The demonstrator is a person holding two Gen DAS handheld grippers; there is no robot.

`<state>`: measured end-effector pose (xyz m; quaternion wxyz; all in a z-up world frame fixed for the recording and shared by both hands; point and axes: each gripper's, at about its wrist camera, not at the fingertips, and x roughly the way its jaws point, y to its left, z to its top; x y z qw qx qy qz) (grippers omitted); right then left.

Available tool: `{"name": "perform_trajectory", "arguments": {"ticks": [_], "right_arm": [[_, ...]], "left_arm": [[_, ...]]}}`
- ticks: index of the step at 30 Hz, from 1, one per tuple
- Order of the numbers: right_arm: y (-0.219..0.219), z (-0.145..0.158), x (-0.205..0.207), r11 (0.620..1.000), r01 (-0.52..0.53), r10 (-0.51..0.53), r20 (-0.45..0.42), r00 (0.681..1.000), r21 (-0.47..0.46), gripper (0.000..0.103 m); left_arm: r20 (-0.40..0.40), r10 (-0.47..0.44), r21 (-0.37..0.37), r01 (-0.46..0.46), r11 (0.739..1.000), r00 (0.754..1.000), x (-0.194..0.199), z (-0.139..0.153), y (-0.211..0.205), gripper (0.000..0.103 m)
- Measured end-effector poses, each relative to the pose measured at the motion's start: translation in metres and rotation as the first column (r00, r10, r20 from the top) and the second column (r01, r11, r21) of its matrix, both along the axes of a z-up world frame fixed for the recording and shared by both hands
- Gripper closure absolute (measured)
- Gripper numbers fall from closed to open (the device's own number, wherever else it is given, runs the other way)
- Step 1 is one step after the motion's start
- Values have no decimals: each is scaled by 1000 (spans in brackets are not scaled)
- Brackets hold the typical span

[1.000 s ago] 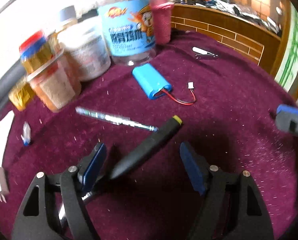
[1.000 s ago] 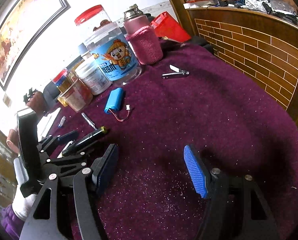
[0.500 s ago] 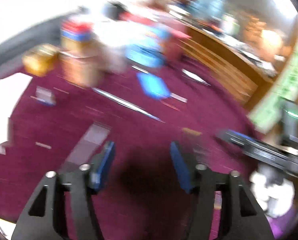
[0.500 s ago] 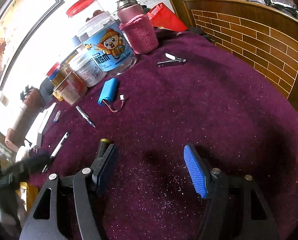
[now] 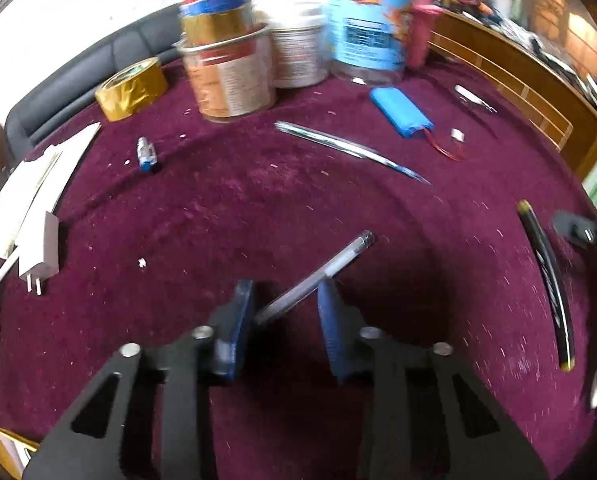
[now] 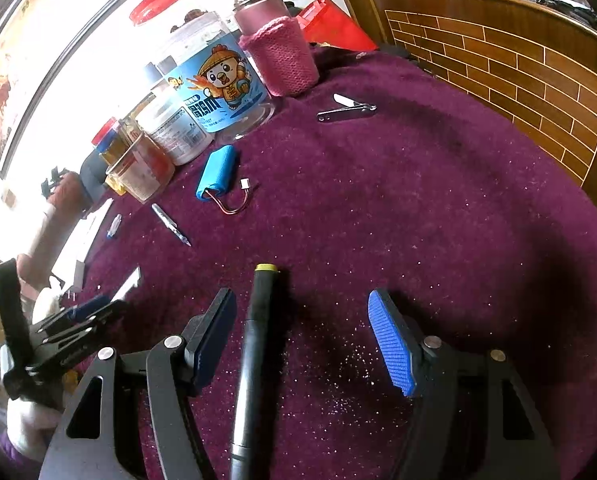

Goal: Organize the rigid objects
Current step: 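Grasp the yellow-capped black marker with the right tool while the left tool grasps the silver pen, then carry the yellow-capped marker and silver pen over the tray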

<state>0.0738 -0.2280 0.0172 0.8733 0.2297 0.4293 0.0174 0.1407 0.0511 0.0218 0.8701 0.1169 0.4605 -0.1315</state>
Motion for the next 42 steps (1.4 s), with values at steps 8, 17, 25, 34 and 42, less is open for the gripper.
{"name": "perform_trajectory", "arguments": {"ticks": [8,17,25,34,42], "right_arm": [[-2,0,-1,1000,7,-7,-2,1000,10,40],[-4,-1,-1,1000,6,-6,-2,1000,23,40],[-4,-1,-3,999,6,-6,-2,1000,35,40],[-5,-1,-5,999,7,-7,-2,1000,48,40],[-4,-1,-6,999,2,-2,-2,1000,42,40]], "left_arm": [[-71,-124,-15,123,992,990,-59,-6,-31,92],[76,-133,74,127,989,988,-70,-11,-37,90],[-62,-110,-148,100,984,992,-97,6,-23,97],[-27,-112,-151,106,983,993,-137,0,-43,78],[27,-182,-148,184,972,983,-153,-2,-70,97]]}}
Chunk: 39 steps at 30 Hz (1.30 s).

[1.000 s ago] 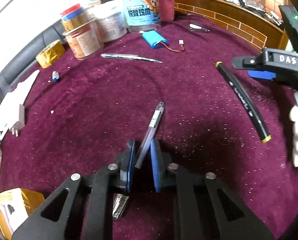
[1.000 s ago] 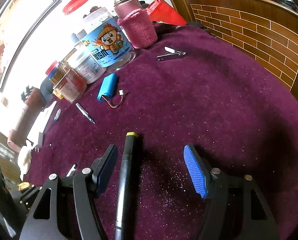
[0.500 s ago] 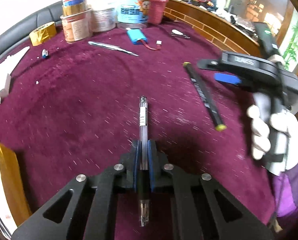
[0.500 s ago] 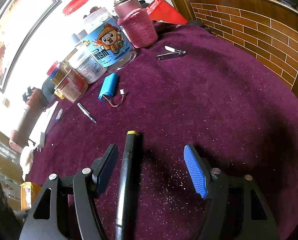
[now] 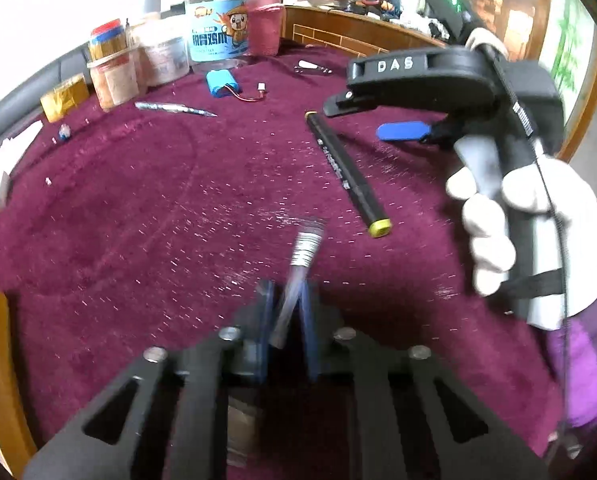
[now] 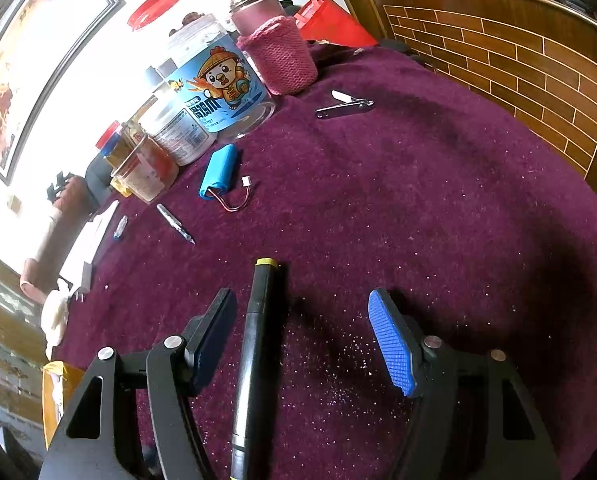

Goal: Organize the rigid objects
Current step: 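Carry the yellow-capped marker and silver pen over the tray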

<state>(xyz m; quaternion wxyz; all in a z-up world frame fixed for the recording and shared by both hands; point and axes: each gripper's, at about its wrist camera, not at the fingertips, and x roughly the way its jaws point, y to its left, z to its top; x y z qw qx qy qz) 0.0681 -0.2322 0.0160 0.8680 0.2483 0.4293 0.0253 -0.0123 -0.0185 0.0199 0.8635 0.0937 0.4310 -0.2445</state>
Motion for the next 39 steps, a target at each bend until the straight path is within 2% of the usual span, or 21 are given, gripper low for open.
{"name": "perform_trajectory", "arguments": {"ticks": [5,7,12,15,18,21,24,26,29,31,34,37,39], "right_arm": [[1,0,0,1000,-9,9,1,1000,6,40],[1,0,0,1000,-14,14,5,1000,5,40],[6,0,-1,999,-37,37,25,999,-8,40],[7,0,-3,997,-73,72,17,997,21,40],[6,0,-9,997,-63,64,-16,998,52,40],[20,2,-14,997,-65,64,-31,997,-36,40],[48,3,-15,974,-84,74,-56,996,-211,41],[63,3,-13,945,-93,73,-74,995,-312,47],[75,0,-10,904,-98,72,-79,994,-417,64],[76,2,-7,904,-110,91,-65,994,-412,88],[70,3,-9,927,-121,101,-75,992,-356,90],[67,6,-19,955,-149,132,-82,988,-257,90],[70,9,-29,965,-172,161,-72,984,-198,90]], "left_arm": [[-32,36,-87,-38,995,999,-12,3,17,97],[-39,68,-150,-73,986,997,-18,9,31,97],[-9,124,-313,-120,942,992,-48,39,72,97],[22,149,-372,-130,919,989,-68,56,98,97],[30,178,-414,-150,898,984,-80,64,124,97],[36,216,-449,-177,876,976,-89,68,153,97],[44,274,-465,-223,857,961,-101,70,182,97],[50,324,-466,-265,844,945,-109,71,204,97],[56,409,-461,-340,820,911,-124,69,242,97],[51,481,-448,-411,794,875,-133,64,269,97],[31,576,-430,-509,746,817,-147,55,307,97],[13,648,-397,-591,702,761,-155,45,334,97],[-10,680,-382,-631,675,733,-155,35,349,96]]}}
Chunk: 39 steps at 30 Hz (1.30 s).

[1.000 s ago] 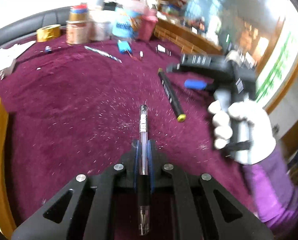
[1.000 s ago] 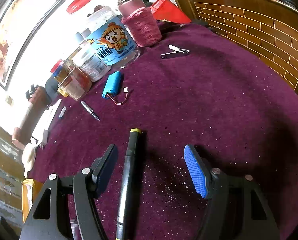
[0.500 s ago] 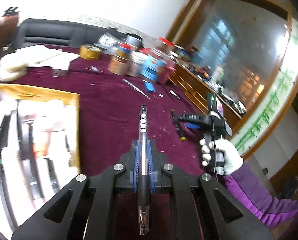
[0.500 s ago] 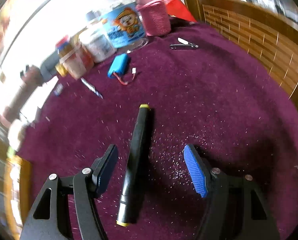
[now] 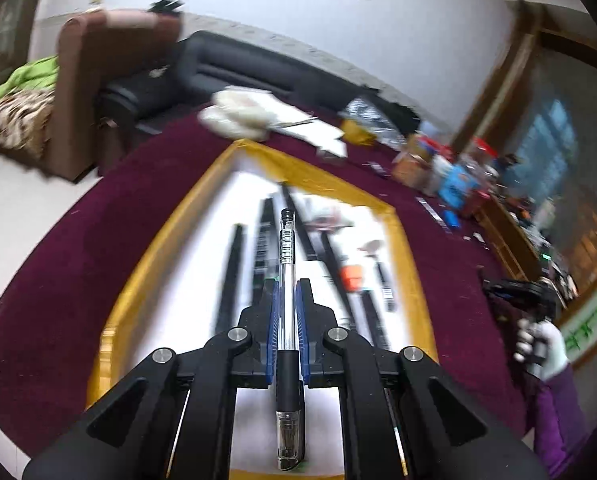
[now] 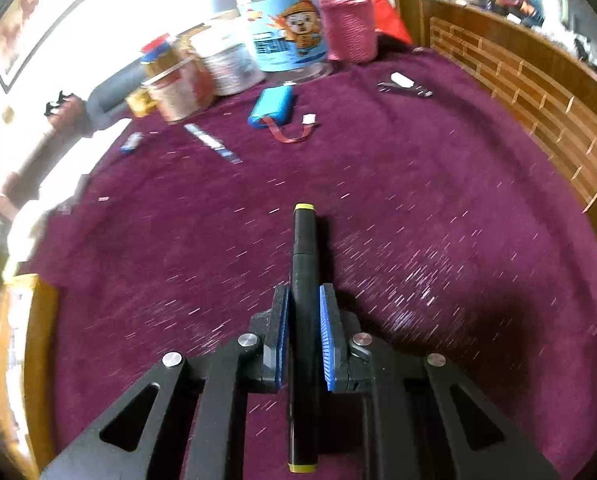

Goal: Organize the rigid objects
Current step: 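Carry the yellow-capped marker and silver pen over the tray, then lower both held items into the tray and open both tools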

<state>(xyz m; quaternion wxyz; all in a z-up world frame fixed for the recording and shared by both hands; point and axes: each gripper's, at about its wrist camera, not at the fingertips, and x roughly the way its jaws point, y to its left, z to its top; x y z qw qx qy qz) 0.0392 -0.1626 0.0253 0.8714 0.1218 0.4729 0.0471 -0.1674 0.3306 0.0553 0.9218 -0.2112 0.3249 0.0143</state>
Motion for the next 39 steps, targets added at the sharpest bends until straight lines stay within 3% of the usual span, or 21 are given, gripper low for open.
{"name": "perform_trajectory", "arguments": {"ticks": [6,12,23,26,28,31,33,35,39], "right_arm": [[28,28,-35,985,-112,106,52,993,129,90],[85,59,-59,948,-266,250,104,963,177,90],[197,61,-92,819,-495,495,79,866,289,90],[226,56,-99,781,-539,550,61,833,315,90],[247,52,-104,757,-566,585,49,810,325,90],[272,44,-112,725,-594,624,31,780,350,90],[288,38,-115,702,-604,647,14,762,377,89],[304,29,-118,670,-609,676,-10,737,423,89],[340,11,-121,620,-595,721,-73,689,511,89]], "left_arm": [[-50,33,-3,-33,999,998,7,-16,19,96],[-78,16,13,-15,1000,997,32,-11,32,96],[-239,-45,85,67,994,970,127,-14,44,96],[-267,-34,111,66,992,963,139,-19,42,95],[-273,-24,87,50,995,962,141,-22,45,92],[-233,-22,38,31,999,972,129,-16,47,89],[-172,-31,22,35,999,985,113,-5,45,80],[-99,-21,9,22,1000,995,86,11,44,55],[21,32,1,-32,999,999,39,33,50,49]]}}
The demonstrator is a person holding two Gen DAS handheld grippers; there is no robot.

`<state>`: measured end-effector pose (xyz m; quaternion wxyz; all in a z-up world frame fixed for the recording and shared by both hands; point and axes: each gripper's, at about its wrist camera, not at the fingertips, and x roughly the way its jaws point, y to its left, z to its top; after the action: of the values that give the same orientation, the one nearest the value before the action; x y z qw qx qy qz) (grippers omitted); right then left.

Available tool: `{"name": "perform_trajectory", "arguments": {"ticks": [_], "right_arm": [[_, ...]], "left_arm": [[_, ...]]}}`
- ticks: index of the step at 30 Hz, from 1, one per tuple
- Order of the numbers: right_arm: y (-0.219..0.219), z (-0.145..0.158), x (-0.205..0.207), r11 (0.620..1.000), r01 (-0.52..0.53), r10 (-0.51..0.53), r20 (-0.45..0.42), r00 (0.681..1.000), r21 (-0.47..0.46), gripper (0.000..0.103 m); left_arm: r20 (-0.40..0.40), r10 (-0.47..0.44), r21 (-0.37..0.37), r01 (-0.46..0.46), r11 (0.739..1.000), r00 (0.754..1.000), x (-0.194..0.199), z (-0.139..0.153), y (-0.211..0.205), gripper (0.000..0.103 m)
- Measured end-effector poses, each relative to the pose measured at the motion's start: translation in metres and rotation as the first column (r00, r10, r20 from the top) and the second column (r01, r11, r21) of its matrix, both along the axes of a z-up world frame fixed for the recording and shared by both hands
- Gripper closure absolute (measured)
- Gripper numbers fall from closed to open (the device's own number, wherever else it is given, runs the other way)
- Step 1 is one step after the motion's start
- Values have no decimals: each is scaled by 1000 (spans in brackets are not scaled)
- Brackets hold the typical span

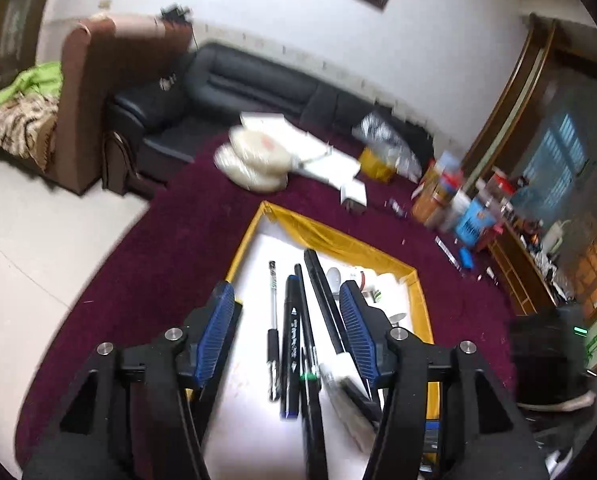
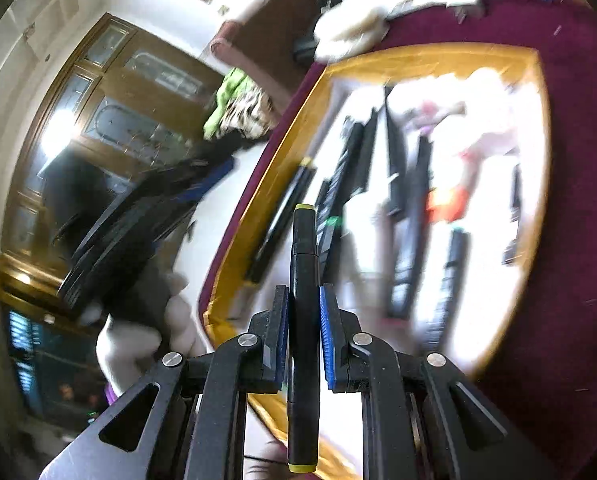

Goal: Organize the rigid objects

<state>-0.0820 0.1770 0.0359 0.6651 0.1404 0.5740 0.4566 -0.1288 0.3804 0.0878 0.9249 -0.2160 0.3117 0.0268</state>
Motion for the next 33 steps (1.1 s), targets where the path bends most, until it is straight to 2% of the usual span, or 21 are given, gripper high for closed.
{"name": "perform_trajectory", "arguments": {"ticks": [4,7,10,14,16,21,25,28,30,33], "right_arm": [[34,-13,-8,999,-39,38,-35,999,-30,89],[52,-16,-12,997,-55,54,-31,998,-49,89],[64,-17,-15,995,-46,46,5,999,-88,89],[65,-17,-11,994,-30,32,23,999,-104,87],[61,-14,-9,993,-16,21,44,999,-113,81],[27,5,-2,995,39,-27,132,991,-93,77],[-11,24,-1,986,136,-108,254,961,-93,67],[-40,34,-6,969,219,-166,357,919,-115,60],[-59,35,-8,950,278,-194,430,882,-143,56],[-74,37,-16,927,330,-201,505,840,-179,55]], "left_arm": [[71,61,35,-64,997,996,-40,11,8,43],[88,100,36,-103,994,991,-58,10,16,43],[86,126,25,-128,991,988,-67,5,22,36],[88,118,10,-120,993,989,-70,-1,22,34],[90,112,8,-114,994,990,-69,-3,19,34],[92,120,25,-123,992,988,-72,-3,8,34],[108,116,67,-123,990,987,-72,2,-8,33],[110,125,125,-139,982,986,-70,8,-27,25],[116,140,188,-160,969,983,-67,13,-45,22],[128,150,301,-182,936,980,-63,19,-78,20]]}}
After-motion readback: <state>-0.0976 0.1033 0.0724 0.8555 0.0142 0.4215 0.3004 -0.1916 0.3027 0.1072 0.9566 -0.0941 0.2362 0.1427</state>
